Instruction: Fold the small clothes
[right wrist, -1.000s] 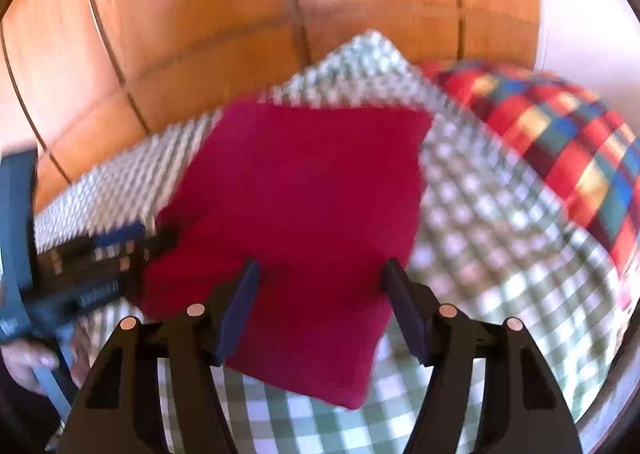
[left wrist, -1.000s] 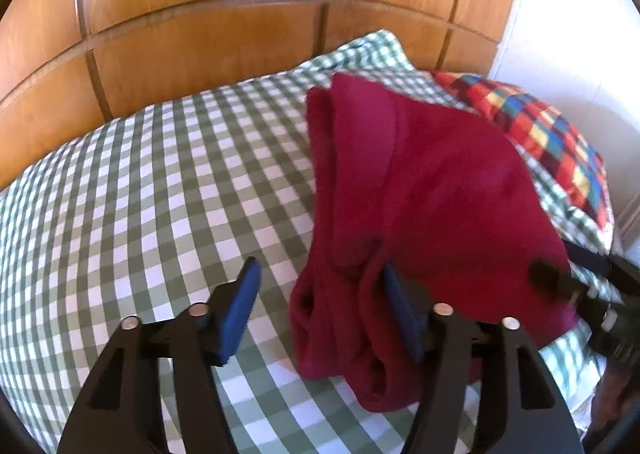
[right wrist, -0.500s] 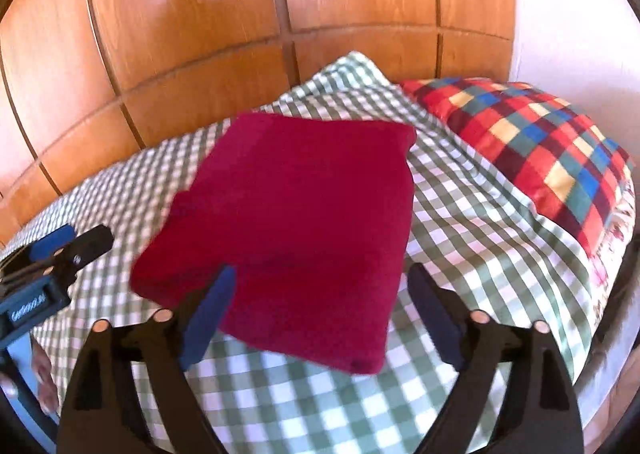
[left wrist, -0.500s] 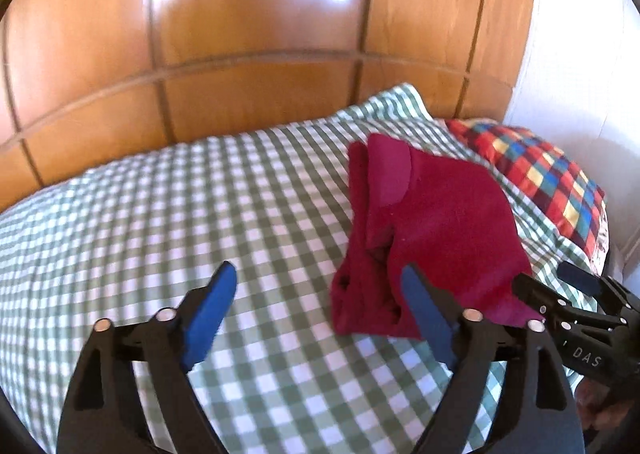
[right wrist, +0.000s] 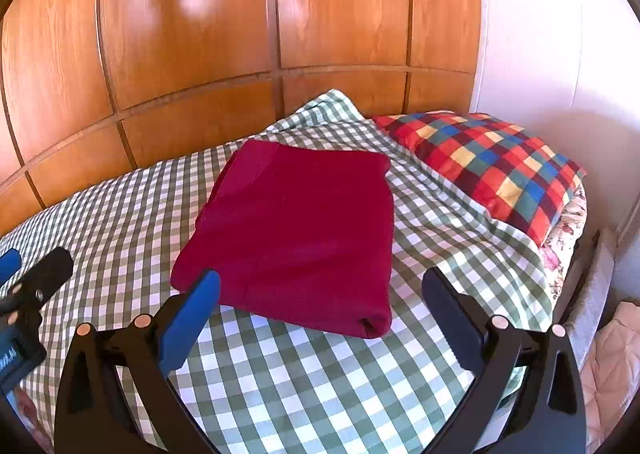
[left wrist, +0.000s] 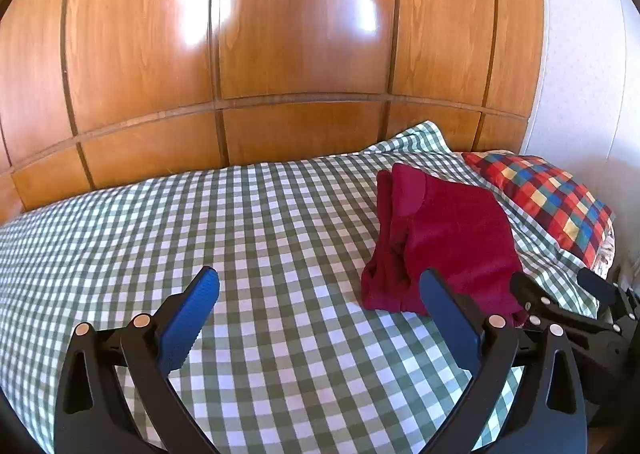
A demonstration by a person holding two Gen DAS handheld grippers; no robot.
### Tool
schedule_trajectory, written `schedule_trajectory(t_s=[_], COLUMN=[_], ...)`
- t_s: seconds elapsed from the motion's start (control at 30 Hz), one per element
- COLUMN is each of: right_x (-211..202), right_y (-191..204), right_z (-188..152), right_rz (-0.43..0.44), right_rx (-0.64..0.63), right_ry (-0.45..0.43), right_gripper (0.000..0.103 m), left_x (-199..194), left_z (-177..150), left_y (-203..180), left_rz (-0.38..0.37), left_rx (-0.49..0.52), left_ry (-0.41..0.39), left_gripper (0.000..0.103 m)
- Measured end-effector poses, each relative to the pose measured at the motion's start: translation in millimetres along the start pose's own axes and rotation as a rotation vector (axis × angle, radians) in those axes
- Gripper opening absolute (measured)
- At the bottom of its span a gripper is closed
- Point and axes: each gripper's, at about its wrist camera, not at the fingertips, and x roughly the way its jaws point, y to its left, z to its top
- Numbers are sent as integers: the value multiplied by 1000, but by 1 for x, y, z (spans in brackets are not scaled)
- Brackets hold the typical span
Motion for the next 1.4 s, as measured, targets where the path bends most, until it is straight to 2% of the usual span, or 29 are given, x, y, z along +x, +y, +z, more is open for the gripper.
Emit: schedule_trajectory(t_s=[0.27, 0.47, 0.87, 1.4], right_x=[-7, -11, -9, -17], right_y=[2, -3, -8, -9], right_z=[-2, -1, -3, 4], right_rz=[5, -26, -65, -75], right_rx=[-11, 16, 44, 47], right_ry=[-8, -22, -22, -63], right_gripper=[101, 101, 101, 101], left_x=[-12, -12, -1, -12], left_z=[-4, -2, 2, 5], left_y=[-1, -7, -12, -16], left_rz=[19, 25, 5, -29], left_rx=[1, 10, 9, 10], left_ry=[-29, -35, -16, -53], left_gripper=[99, 99, 99, 99])
